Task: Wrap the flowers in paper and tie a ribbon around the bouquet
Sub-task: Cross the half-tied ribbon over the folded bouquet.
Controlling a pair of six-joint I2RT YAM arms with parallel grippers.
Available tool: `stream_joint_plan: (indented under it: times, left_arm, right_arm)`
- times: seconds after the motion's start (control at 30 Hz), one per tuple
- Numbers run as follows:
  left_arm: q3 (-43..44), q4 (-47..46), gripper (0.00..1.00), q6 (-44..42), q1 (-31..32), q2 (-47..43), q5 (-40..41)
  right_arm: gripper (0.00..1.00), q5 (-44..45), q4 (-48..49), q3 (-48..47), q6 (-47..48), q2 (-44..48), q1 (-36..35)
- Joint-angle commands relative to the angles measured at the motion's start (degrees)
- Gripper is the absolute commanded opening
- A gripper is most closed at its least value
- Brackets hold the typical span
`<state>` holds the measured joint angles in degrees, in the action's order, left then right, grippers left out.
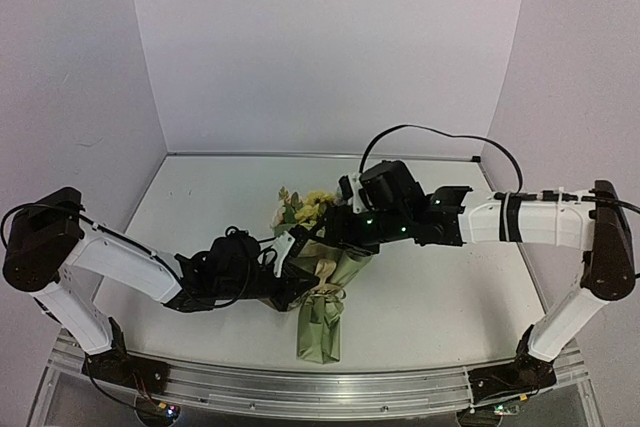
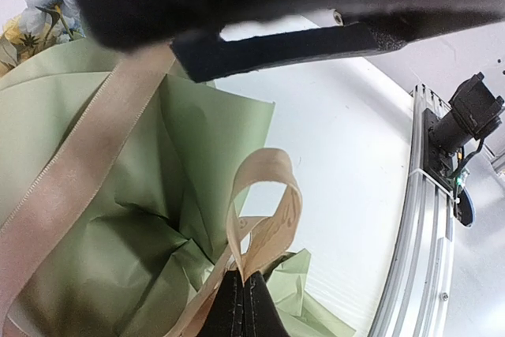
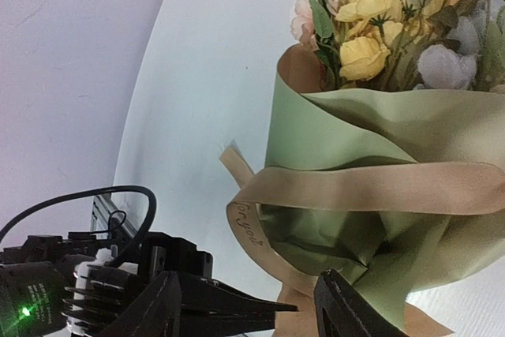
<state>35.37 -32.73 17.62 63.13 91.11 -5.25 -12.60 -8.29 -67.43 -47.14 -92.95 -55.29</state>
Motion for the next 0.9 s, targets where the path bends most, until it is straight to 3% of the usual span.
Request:
stream_joint_plan:
  times: [0.0, 0.6, 0.87]
  left_arm:
    - [2.40, -0.18, 0.00, 0.60, -0.48, 0.22, -1.28]
    - [3.54, 1.36, 0.00, -0.88, -2.39, 0.73, -6.26]
    - [3.81, 1.82, 0.00, -1.89, -4.86, 1.67, -15.24]
  right_arm:
    - [0.57, 2.72, -0.96, 2.82, 2.04, 2.14, 0.18]
    - [0.51, -0.55, -0.23, 5.20, 7.59, 2.75, -1.10]
    - [0.64, 0.85, 0.52, 6.76, 13.99, 4.95, -1.37]
